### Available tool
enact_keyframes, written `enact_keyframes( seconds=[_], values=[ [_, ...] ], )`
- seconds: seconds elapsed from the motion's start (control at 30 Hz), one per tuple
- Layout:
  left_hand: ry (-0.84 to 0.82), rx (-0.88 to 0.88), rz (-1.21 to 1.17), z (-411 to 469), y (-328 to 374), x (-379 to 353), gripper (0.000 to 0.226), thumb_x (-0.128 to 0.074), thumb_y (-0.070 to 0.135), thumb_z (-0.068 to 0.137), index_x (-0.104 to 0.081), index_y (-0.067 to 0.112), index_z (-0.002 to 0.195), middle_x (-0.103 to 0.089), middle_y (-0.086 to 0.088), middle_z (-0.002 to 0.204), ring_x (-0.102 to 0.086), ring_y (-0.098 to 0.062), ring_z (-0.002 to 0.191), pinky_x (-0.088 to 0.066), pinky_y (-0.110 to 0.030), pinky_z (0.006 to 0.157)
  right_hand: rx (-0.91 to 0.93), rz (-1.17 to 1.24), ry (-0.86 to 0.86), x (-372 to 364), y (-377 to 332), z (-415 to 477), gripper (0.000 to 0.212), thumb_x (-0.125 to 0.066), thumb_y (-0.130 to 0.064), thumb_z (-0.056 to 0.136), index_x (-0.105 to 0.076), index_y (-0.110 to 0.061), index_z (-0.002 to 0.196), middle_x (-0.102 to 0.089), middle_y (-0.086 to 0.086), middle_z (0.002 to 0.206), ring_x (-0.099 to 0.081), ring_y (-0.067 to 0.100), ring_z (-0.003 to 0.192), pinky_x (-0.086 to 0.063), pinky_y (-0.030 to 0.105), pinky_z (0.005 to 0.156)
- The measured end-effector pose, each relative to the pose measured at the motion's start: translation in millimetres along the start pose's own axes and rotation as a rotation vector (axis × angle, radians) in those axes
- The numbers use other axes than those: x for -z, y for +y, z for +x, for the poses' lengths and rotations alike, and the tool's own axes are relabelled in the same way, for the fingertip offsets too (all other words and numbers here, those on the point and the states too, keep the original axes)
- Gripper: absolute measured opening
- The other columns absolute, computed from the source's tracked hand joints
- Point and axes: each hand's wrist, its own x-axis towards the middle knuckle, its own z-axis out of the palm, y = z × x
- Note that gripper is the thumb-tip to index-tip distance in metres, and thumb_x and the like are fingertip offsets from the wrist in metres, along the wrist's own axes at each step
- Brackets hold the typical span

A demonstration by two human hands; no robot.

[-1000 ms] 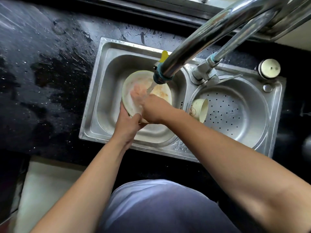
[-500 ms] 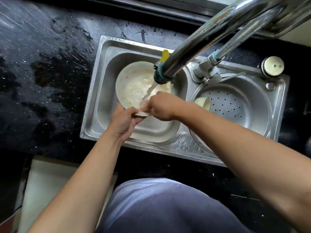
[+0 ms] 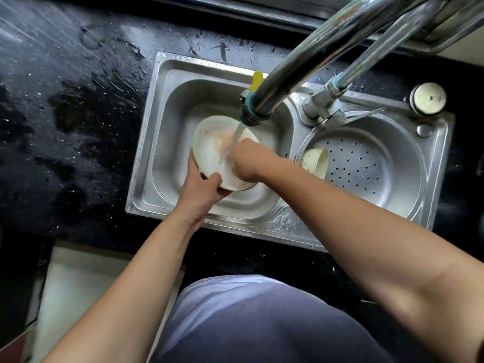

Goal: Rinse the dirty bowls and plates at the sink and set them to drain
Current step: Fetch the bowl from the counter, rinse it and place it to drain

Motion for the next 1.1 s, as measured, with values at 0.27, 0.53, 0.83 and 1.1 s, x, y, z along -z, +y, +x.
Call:
enact_keyframes(
  seconds=[0.27,0.53,0.83,1.1],
  values=[
    [0.063,-0.037,-0.013,1,9,15,0.078,-0.055,-0.001,0.083,-0.041,0.032,0.152,-0.064,-0.006,0.132,-0.068,-0.032,0.118,-0.066,-0.045,0.078,0.018,0.075,-0.171,6,19,-14,0.033,-0.051,-0.03,0.098,-0.075,-0.015,0.115,-0.072,0.012,0.116,-0.062,0.028,0.098,-0.053,0.038,0.089],
    [0.066,-0.006,-0.106,1,10,6,0.07,-0.066,0.005,0.082,-0.045,0.022,0.147,-0.069,-0.01,0.13,-0.074,-0.033,0.112,-0.065,-0.04,0.071,0.19,0.403,-0.177,0,-6,-18,0.04,-0.05,-0.03,0.096,-0.07,-0.022,0.13,-0.07,0.011,0.13,-0.061,0.03,0.12,-0.046,0.04,0.105],
    [0.034,0.016,-0.086,-1,3,4,0.066,-0.063,0.003,0.086,-0.047,0.026,0.146,-0.07,-0.012,0.128,-0.076,-0.028,0.106,-0.065,-0.042,0.073,0.153,0.297,-0.125,-1,-18,-12,0.046,-0.047,-0.023,0.099,-0.054,-0.016,0.145,-0.061,0.016,0.139,-0.057,0.034,0.128,-0.045,0.041,0.106],
    [-0.014,0.071,-0.066,15,7,8,0.076,-0.042,-0.01,0.081,-0.049,0.03,0.146,-0.067,-0.004,0.129,-0.068,-0.027,0.111,-0.065,-0.043,0.073,-0.036,-0.099,-0.008,9,1,-6,0.039,-0.043,-0.015,0.1,-0.056,-0.007,0.136,-0.061,0.016,0.132,-0.055,0.035,0.123,-0.031,0.046,0.114]
  ],
)
